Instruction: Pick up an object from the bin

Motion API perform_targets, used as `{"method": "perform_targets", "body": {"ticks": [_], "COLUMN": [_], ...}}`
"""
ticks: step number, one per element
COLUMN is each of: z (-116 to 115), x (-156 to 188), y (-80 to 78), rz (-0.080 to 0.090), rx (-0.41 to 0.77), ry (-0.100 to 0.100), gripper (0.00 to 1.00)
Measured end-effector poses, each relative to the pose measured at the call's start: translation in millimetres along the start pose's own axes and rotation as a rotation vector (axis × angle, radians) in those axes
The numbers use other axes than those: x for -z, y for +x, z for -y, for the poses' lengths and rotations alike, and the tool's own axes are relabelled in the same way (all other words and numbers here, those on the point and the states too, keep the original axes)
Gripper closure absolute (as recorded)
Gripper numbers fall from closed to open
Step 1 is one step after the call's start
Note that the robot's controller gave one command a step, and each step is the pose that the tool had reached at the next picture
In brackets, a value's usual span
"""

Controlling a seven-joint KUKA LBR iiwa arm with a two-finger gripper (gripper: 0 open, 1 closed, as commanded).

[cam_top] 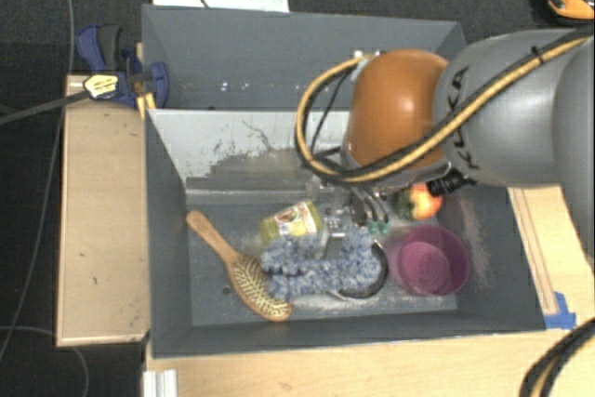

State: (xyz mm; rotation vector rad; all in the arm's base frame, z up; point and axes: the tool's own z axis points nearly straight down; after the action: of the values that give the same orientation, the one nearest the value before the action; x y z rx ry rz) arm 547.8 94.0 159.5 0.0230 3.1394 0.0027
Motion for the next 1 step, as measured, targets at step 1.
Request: {"method": "perform_targets", "body": {"ticks": [1], "z": [0.0], "x": [0.0], "y": [0.0], "rz": [0.0], "rx": [0.0], "ry": [0.0], "gripper": [0.0]}}
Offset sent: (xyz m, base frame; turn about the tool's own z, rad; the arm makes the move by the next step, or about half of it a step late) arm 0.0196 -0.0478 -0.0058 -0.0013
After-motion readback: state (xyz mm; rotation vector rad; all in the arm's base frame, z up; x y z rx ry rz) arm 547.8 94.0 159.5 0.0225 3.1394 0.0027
